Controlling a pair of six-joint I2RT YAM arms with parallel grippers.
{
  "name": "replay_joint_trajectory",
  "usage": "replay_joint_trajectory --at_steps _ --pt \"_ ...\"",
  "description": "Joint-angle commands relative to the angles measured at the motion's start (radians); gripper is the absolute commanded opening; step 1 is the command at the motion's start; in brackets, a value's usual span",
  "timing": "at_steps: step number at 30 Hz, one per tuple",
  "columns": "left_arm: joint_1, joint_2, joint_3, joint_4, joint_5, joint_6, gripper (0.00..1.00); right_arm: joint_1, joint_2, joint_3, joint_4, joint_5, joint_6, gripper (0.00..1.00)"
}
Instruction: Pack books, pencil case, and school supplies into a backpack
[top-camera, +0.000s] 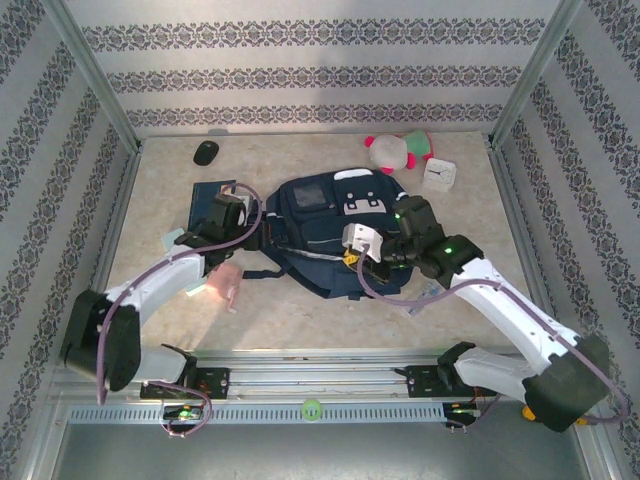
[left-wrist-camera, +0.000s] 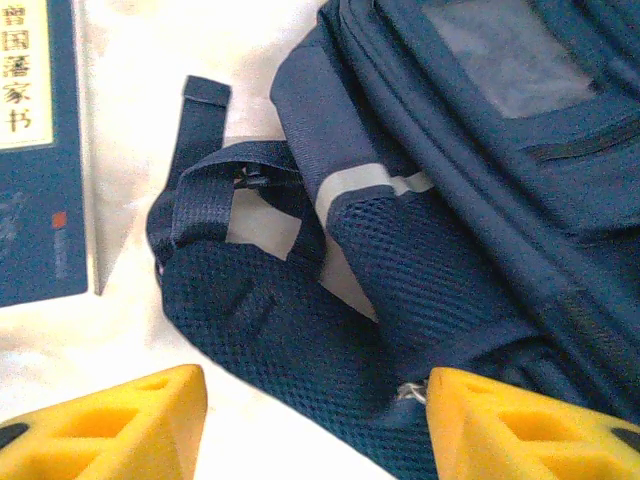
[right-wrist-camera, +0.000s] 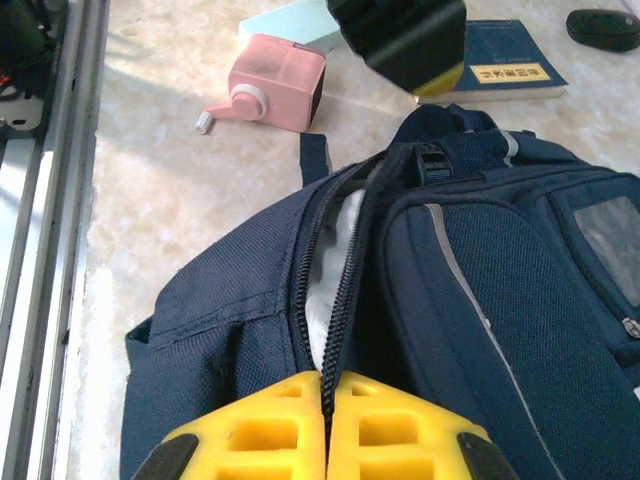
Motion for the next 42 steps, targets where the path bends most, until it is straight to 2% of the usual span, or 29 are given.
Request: replay_joint_trajectory --at_steps 1,2,4,7,9,10,11,18,22,27,30,35,42 --pt "0.025 -0.110 0.038 -0.142 -0.041 -0.093 0.68 0.028 0.035 0.081 0.047 0.010 0.082 0.29" --pt "0.046 -0.130 0.049 -0.182 -0.029 -0.100 0.68 0.038 0.033 0.115 -0.007 0.019 0.121 0.43" --pt "0.099 -0.154 0.071 -0.252 0.006 -0.104 0.69 0.053 0.018 0.153 -0.059 0.057 0.225 0.57" --pt "0.183 -0.161 0.102 -0.319 0.091 -0.088 0.69 0.079 0.003 0.186 -0.058 0.121 0.437 0.64" --pt "0.238 -0.144 0.133 -0.356 0.144 -0.058 0.66 0.111 0.015 0.212 -0.053 0.129 0.526 0.68" --pt "0.262 -0.130 0.152 -0.375 0.172 -0.042 0.65 0.139 0.029 0.227 -0.052 0.151 0.566 0.95" --pt "0.287 -0.116 0.170 -0.393 0.188 -0.034 0.66 0.164 0.045 0.243 -0.048 0.179 0.602 0.98" --pt "0.444 0.047 0.294 -0.468 0.284 0.017 0.67 0.283 0.231 0.387 0.022 0.289 0.954 0.98" --pt "0.511 0.146 0.339 -0.435 0.322 0.022 0.60 0.318 0.384 0.516 -0.010 0.367 1.103 0.98" --pt "0.560 0.285 0.404 -0.402 0.326 0.028 0.61 0.331 0.606 0.724 -0.070 0.278 1.252 0.98" --pt "0.588 0.383 0.455 -0.396 0.340 0.020 0.60 0.334 0.721 0.809 -0.048 0.242 1.372 0.98" --pt "0.608 0.515 0.522 -0.371 0.373 0.018 0.53 0.338 0.831 0.837 0.046 0.316 1.475 0.98" --pt "0.620 0.652 0.642 -0.380 0.363 0.046 0.47 0.353 1.012 0.955 0.161 0.289 1.497 0.98"
